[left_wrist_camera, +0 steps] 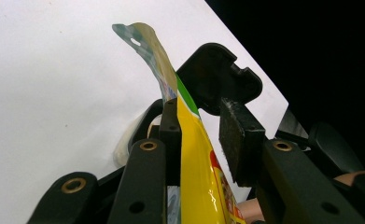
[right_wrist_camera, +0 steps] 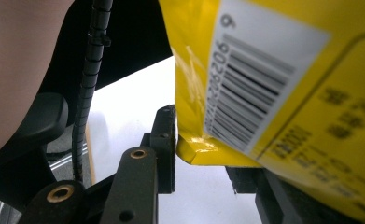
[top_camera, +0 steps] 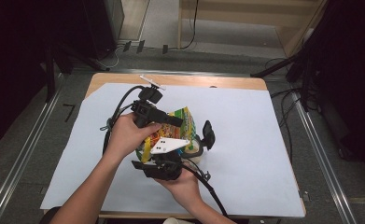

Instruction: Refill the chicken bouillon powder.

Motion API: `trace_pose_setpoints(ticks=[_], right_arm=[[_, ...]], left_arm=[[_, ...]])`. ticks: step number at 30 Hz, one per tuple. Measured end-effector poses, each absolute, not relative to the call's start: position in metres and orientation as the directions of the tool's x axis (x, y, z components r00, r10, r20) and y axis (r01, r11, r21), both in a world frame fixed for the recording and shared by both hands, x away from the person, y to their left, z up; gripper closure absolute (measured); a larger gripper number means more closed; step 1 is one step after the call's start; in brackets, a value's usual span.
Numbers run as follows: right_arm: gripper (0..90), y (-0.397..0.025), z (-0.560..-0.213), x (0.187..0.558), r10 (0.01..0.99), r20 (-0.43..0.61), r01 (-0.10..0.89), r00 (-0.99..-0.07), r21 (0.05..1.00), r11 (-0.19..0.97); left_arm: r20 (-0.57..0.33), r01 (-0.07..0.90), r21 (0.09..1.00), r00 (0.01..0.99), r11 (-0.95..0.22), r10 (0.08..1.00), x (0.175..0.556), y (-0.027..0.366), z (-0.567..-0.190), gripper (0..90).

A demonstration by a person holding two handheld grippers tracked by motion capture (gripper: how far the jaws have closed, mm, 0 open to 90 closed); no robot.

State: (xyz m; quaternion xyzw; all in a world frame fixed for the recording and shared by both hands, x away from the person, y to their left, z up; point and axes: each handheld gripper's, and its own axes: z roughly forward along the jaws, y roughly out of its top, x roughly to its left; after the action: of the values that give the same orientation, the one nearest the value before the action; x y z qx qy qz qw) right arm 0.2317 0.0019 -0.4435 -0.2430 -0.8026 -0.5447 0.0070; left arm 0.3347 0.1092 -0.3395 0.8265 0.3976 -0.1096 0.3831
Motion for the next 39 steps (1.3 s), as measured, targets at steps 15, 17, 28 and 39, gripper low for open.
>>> trace_pose_setpoints(ticks=[15, 17, 28, 39], right_arm=[[68.7, 0.0037, -0.4374, 0.2293, 0.369, 0.286, 0.401, -0.884, 0.870, 0.287], [68.8, 0.0037, -0.4369, 0.2290, 0.369, 0.279, 0.396, -0.887, 0.870, 0.293], [69.0, 0.0039, -0.4367, 0.2290, 0.367, 0.268, 0.387, -0.891, 0.871, 0.302], [69.0, 0.0042, -0.4375, 0.2288, 0.371, 0.258, 0.380, -0.892, 0.874, 0.305]], left_arm=[[-0.512, 0.763, 0.528, 0.636, -0.373, 0.577, 0.3379, 0.1153, -0.3388, 71.8], [-0.519, 0.767, 0.526, 0.632, -0.368, 0.576, 0.3387, 0.1167, -0.3392, 71.7], [-0.527, 0.772, 0.519, 0.627, -0.367, 0.574, 0.3398, 0.1175, -0.3403, 70.9], [-0.526, 0.772, 0.519, 0.627, -0.368, 0.574, 0.3395, 0.1165, -0.3406, 70.9]])
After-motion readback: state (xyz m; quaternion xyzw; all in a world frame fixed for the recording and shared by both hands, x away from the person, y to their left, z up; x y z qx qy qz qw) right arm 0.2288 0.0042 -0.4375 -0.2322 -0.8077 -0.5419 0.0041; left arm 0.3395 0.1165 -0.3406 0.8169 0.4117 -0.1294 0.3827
